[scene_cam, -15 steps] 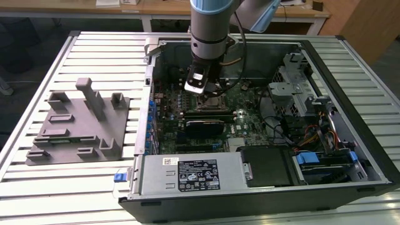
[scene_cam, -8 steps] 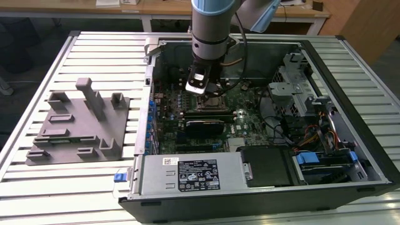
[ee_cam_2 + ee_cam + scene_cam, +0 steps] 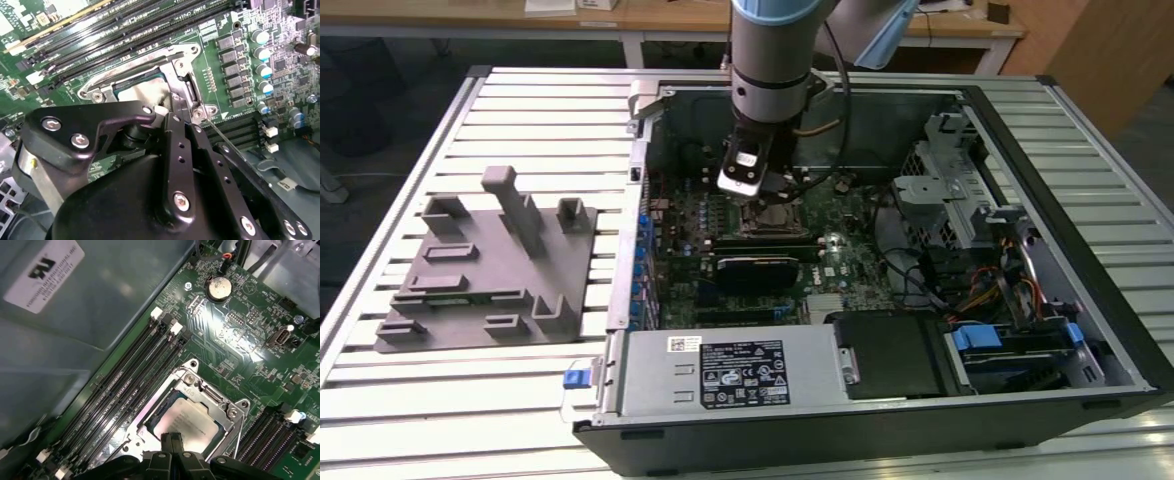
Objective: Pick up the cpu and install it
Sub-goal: 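Close the cpu cover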
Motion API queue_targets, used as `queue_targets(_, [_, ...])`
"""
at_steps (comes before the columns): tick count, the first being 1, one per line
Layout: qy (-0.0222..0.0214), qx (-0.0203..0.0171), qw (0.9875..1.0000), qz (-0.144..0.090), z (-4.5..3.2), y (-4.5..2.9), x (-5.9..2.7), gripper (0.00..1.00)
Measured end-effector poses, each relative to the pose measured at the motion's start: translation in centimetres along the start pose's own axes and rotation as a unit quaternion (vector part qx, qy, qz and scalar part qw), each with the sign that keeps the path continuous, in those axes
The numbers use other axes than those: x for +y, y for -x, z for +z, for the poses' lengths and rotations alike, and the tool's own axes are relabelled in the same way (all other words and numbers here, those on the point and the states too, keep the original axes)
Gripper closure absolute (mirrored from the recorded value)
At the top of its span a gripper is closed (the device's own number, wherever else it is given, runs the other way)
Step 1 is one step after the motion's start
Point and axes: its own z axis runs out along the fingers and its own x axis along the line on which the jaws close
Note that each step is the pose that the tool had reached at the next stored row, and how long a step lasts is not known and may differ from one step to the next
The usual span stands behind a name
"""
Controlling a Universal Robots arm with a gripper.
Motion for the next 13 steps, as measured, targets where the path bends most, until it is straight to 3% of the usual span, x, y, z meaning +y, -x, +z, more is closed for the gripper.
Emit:
queue_targets(5, [-0.0003, 0.0003, 1.0, 0.0, -1.16, -0.02, 0.06, 0.89])
queue_targets(13, [-0.0023, 0.004, 1.0, 0.0, -1.21, 0.51, 0.17, 0.89])
